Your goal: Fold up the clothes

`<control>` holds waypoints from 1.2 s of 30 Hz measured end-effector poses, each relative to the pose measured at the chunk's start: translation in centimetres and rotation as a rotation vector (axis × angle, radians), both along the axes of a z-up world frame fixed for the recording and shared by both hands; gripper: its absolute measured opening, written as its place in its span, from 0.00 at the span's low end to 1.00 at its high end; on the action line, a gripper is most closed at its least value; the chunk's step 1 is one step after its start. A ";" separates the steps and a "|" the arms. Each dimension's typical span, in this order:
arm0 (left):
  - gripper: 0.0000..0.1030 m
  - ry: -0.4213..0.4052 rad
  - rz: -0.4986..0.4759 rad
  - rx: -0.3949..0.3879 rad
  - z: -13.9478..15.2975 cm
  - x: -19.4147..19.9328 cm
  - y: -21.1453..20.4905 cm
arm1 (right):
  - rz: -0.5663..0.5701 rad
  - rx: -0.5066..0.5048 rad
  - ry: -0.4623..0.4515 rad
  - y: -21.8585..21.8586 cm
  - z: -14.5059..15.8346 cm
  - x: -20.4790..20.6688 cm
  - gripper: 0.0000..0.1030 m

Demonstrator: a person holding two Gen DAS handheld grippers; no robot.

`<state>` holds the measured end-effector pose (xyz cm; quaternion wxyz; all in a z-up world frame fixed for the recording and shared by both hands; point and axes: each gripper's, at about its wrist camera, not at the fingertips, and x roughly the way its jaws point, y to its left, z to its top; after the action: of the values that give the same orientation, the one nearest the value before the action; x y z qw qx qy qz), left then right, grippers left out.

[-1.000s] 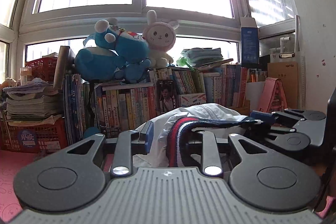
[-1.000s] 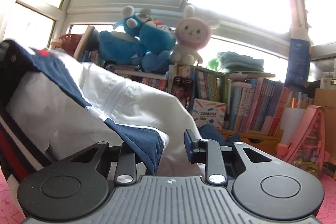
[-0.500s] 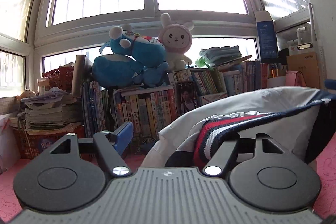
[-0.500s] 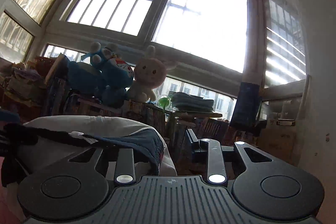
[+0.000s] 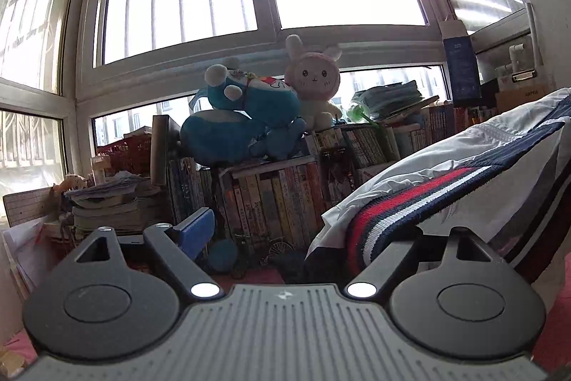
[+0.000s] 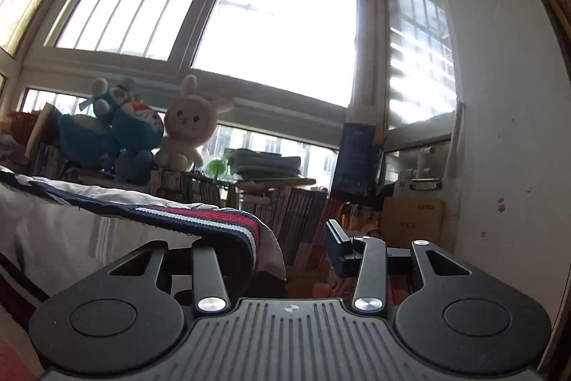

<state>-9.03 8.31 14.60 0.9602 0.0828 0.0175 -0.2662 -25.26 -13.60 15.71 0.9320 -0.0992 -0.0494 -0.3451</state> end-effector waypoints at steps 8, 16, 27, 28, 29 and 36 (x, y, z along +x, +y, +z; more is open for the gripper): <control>0.83 0.486 -0.013 0.017 -7.3 1.4 0.0 | -0.035 0.491 0.318 -3.1 -7.8 0.1 0.42; 0.84 0.406 0.073 0.114 -10.8 -0.8 -3.8 | -0.061 0.362 0.376 3.5 -12.5 3.3 0.44; 0.98 0.290 0.208 0.107 -6.7 0.5 0.1 | 0.126 0.653 0.004 -7.8 -4.1 -0.7 0.61; 0.98 0.291 0.199 0.106 -6.4 0.3 0.3 | 0.227 0.782 -0.059 -9.5 -3.9 -1.6 0.61; 0.98 0.311 0.183 0.104 -6.3 0.2 0.5 | 0.228 0.824 -0.059 -10.2 -4.0 -2.0 0.61; 0.98 0.371 0.104 0.301 -7.5 -1.1 1.4 | -0.046 0.555 0.358 -7.0 -7.2 -3.1 0.63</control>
<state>-10.14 9.68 7.08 0.9298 0.1735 0.2374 -0.2213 -28.33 -20.60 8.47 0.9094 0.0983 0.2131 -0.3433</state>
